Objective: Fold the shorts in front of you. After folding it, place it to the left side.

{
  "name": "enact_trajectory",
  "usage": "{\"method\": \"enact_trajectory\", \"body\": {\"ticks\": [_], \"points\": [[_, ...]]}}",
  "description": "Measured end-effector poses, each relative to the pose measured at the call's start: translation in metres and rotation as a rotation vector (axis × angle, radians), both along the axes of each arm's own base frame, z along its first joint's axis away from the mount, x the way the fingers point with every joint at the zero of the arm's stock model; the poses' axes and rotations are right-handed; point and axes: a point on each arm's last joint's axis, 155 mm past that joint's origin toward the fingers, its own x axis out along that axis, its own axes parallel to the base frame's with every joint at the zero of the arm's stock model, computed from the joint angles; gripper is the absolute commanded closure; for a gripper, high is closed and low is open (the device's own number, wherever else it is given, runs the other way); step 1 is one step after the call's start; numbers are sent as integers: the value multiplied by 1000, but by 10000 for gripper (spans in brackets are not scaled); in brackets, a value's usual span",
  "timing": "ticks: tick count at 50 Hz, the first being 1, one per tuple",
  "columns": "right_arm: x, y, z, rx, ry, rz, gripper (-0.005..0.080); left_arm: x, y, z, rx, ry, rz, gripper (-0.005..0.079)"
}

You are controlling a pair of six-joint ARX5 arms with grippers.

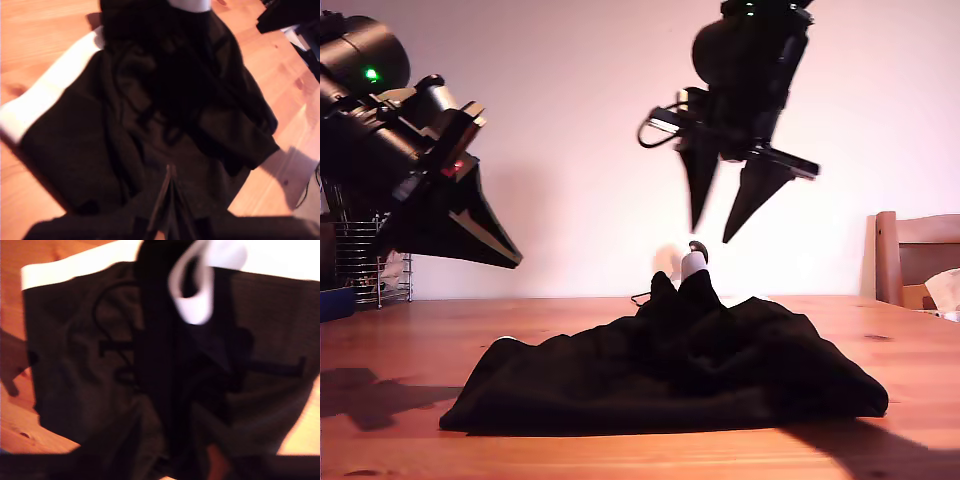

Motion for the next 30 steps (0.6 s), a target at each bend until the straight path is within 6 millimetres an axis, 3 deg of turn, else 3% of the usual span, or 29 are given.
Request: {"method": "enact_trajectory", "body": {"ticks": [9,21,30], "points": [[15,8,-9,7,-46,19,258,1,1,0,0,1,4,763],[43,8,-31,-35,-133,86,258,0,1,0,1,5,4,763],[62,15,-26,-10,-218,99,259,0,1,0,1,4,4,763]]}}
